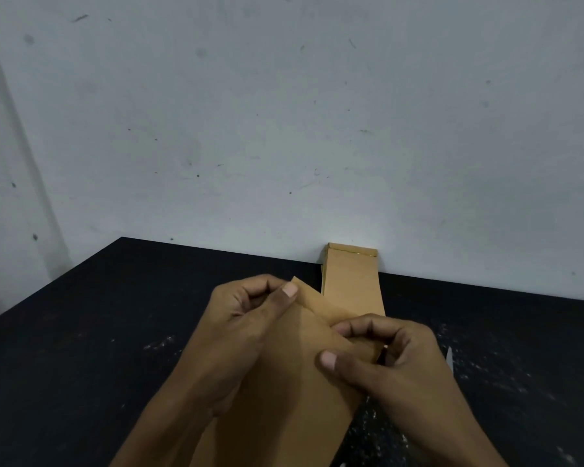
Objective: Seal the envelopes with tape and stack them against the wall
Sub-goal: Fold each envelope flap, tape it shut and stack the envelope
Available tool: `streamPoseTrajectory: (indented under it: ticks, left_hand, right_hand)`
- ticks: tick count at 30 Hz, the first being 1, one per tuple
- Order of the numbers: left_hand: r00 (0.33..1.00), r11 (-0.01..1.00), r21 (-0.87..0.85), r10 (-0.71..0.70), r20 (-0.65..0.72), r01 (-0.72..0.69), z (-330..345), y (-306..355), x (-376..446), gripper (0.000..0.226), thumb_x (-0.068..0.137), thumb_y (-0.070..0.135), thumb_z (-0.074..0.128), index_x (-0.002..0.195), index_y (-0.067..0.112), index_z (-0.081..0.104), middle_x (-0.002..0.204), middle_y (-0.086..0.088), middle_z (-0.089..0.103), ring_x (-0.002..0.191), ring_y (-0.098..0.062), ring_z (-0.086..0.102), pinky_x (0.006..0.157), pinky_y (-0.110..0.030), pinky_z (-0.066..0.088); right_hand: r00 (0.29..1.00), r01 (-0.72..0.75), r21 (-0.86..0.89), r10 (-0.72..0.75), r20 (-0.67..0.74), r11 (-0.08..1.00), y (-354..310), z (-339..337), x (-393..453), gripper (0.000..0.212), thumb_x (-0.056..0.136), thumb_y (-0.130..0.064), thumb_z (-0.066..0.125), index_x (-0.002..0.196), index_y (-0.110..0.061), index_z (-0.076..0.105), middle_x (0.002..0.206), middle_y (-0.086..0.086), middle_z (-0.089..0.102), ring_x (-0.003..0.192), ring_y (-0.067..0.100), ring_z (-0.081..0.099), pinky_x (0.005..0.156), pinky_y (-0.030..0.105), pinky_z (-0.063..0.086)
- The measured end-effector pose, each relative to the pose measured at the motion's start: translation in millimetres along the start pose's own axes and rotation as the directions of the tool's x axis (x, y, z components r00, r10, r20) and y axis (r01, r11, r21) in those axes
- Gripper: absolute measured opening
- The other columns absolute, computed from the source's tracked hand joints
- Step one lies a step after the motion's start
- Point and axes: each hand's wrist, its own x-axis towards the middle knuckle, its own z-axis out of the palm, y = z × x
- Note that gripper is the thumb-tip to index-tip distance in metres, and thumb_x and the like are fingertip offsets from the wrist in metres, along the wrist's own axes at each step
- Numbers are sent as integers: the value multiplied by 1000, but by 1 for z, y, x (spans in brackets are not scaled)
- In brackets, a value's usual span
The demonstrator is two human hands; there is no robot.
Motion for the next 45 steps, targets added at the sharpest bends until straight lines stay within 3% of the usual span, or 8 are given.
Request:
streamPoseTrajectory:
  ticks: [6,13,21,25,29,34,39,45]
  left_hand:
    - [979,995,28,-104,176,101,-2,-2,-2,33,77,17,70,110,11,67,99,-9,76,91,-24,73,79,-34,59]
    - [980,982,-61,-170,100,176,8,-20,0,22,84,-3,67,102,9,71,94,-14,75,88,-27,73,70,-28,58]
    - [944,948,-13,-316,92,318,24,-55,-4,26,90,-2,60,77,13,77,75,-10,64,68,-27,47,58,-26,29]
    - [919,928,123,-367,144,351,27,-64,-5,33,89,-8,58,77,14,80,74,5,72,65,-2,60,56,-13,43]
    - [896,883,306,-416,156,356,28,-73,-1,28,85,-3,69,86,23,81,87,7,76,85,-5,69,77,-21,54]
    - [961,797,593,-240,138,114,38,-91,4,25,84,12,76,99,32,75,97,20,68,91,14,59,73,0,44]
    - [970,691,700,7,242,-180,41,-115,3,29,85,9,70,106,29,73,100,20,64,99,8,56,85,-6,43]
    - [930,531,768,134,342,-359,38,-137,-1,21,83,16,70,103,20,76,108,11,56,101,-3,44,78,-17,44]
  right_hand:
    - [998,49,-53,-50,-32,997,0,-11,-8,23,67,-2,85,83,-17,78,89,0,76,82,13,72,68,25,59]
    - [992,-108,169,117,-41,980,6,-32,-15,50,72,-6,71,117,-22,57,91,14,77,85,26,75,69,34,63]
    - [978,-168,164,186,-99,972,48,-54,-20,20,78,2,67,81,-12,81,88,14,76,82,14,70,75,23,52]
    - [940,-289,174,314,-137,941,60,-59,-20,26,84,10,63,78,-7,81,87,15,76,74,15,69,73,30,51]
    - [924,-323,16,319,-209,946,71,-63,-19,25,83,6,71,79,-16,82,85,6,78,80,15,71,75,30,53]
    - [946,-235,-386,118,-303,892,85,-61,-19,19,81,-9,79,80,-28,78,82,-14,75,81,-3,68,77,17,54]
    - [983,-118,-781,-42,-181,614,97,-54,-22,17,91,-27,68,104,-36,72,88,-23,63,81,-2,59,72,13,48]
    - [990,-102,-897,-41,-133,430,96,-45,-20,24,101,-37,49,119,-35,63,109,-13,49,100,3,46,84,21,47]
